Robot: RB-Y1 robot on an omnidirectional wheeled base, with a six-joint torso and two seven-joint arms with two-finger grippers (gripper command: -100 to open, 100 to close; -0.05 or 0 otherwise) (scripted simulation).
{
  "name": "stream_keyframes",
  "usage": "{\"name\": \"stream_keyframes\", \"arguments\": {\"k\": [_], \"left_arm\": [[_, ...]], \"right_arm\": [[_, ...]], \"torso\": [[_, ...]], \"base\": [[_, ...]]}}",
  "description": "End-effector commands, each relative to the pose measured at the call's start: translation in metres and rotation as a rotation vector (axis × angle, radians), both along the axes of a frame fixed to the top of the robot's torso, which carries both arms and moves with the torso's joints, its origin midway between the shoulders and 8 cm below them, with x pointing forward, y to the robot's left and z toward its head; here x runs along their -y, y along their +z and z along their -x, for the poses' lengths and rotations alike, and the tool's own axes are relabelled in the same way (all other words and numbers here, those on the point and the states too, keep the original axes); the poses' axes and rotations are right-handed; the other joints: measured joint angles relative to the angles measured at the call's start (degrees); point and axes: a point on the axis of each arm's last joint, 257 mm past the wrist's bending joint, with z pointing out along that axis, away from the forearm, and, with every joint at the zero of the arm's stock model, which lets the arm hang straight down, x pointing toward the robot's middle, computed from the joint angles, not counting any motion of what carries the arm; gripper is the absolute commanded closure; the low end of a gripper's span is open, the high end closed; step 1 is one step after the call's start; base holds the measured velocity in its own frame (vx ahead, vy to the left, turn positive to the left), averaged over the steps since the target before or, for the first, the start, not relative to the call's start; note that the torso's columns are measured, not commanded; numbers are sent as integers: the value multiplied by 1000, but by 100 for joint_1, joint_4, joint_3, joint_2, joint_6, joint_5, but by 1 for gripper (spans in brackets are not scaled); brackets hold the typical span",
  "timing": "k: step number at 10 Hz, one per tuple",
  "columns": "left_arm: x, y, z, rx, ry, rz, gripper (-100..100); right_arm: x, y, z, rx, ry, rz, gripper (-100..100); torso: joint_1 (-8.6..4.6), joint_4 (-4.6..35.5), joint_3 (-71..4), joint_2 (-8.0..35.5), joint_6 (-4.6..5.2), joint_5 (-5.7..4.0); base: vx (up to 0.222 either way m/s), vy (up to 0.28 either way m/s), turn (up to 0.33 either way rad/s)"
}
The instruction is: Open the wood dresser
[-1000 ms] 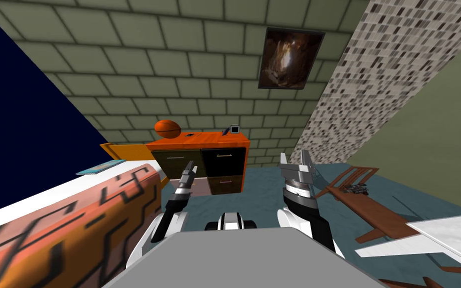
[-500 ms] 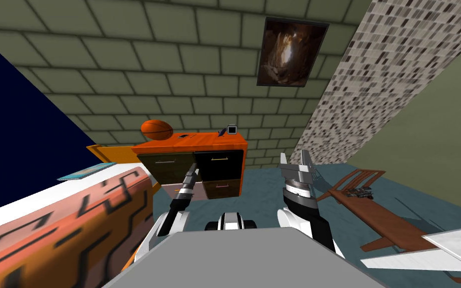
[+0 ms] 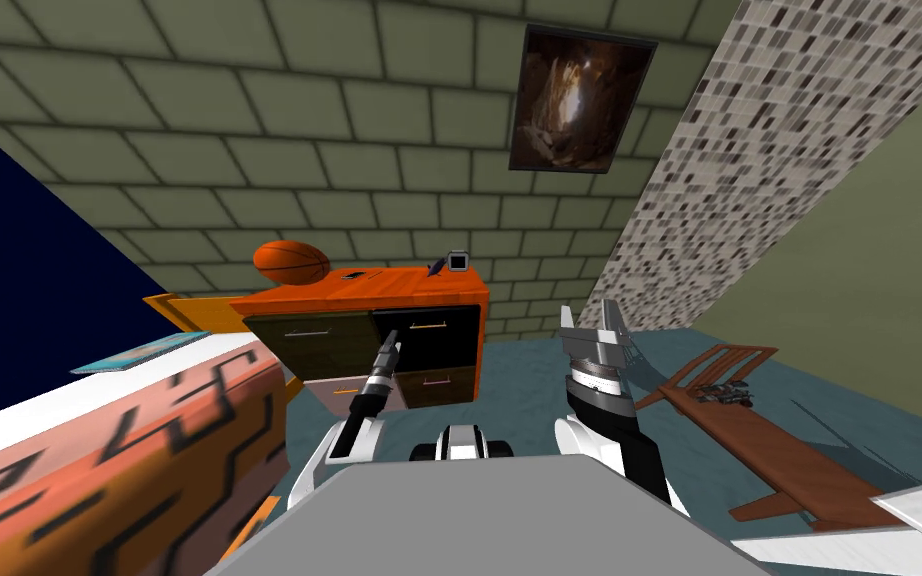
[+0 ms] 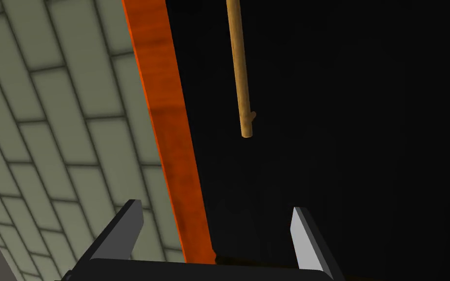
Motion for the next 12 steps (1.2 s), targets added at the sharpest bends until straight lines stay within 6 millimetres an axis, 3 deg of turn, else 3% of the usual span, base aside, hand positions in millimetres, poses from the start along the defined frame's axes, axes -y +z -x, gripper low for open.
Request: {"name": "stream_keyframes", "arguments": {"k": [1,2,6,7,8,9,12], "left_arm": [[7,-22,-7,-49,17,47,-100],[12,-28,-9,-59,24,77,-100],[9,-16,-9,-51,24,61,-100],[10,-23,-8,-53,21,63,100],[10,-20,-9,-55,23,62,100],[7,-13,-9,-39,11,33,-100],[3,-8,-10,-47,-1,8,-100]], "right_arm": [[0,0,0,0,0,0,0],[0,0,0,0,0,0,0],[0,0,0,0,0,0,0],[0,0,0,0,0,0,0],[0,0,0,0,0,0,0],[0,0,0,0,0,0,0],[0,0,0,0,0,0,0]], "torso": [[-4,-2,-5,-7,0,-1],[0,0,1,5,-1,-1],[7,-2,-5,-8,0,1],[2,-1,0,3,-1,0],[-2,7,18,32,-1,-1],[11,-19,3,-6,5,13],[0,-6,-11,-15,0,0]], "base": [[119,-75,-11],[85,-55,-8],[60,-9,-13],[-54,-2,39],[-33,0,19],[-17,-9,-3],[-4,-25,-3]]}}
